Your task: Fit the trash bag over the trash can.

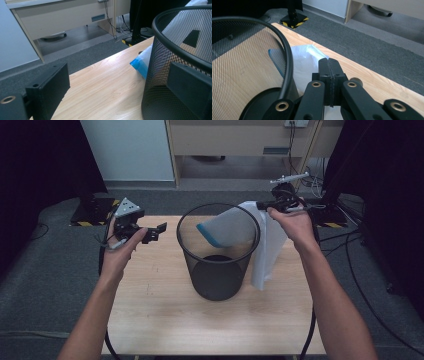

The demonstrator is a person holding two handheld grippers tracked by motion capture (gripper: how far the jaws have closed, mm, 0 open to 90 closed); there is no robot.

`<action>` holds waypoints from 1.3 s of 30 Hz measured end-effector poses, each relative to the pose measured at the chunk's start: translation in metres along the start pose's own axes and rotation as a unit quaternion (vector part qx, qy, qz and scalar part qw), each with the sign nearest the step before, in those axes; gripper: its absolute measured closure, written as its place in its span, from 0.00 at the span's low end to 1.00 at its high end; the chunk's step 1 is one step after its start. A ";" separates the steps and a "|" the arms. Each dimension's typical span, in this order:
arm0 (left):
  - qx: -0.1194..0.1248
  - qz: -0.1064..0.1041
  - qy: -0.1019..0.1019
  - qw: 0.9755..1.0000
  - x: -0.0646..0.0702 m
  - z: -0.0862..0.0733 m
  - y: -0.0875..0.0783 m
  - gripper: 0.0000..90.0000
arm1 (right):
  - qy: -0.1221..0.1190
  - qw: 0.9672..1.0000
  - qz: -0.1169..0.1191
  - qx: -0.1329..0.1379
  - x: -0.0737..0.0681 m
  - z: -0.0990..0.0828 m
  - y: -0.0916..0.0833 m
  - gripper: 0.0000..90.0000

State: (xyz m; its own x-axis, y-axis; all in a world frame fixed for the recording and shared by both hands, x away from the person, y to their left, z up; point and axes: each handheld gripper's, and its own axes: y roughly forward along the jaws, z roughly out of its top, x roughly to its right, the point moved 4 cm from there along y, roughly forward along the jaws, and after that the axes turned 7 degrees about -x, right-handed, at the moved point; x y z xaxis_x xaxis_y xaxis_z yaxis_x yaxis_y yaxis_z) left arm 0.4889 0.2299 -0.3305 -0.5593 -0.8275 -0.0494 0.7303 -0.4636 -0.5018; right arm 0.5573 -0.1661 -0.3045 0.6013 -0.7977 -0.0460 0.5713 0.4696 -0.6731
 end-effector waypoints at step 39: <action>0.041 -0.061 0.037 0.997 0.009 0.054 0.040 0.08 | -0.065 0.996 0.032 0.051 -0.060 0.063 -0.007 1.00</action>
State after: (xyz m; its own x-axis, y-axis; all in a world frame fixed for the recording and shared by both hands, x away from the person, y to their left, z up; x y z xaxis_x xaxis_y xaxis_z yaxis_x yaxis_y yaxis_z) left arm 0.5340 0.1874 -0.3045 -0.6709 -0.7393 -0.0586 0.6835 -0.5857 -0.4356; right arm 0.5523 -0.0974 -0.2505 0.7016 -0.7124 0.0149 0.5798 0.5587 -0.5930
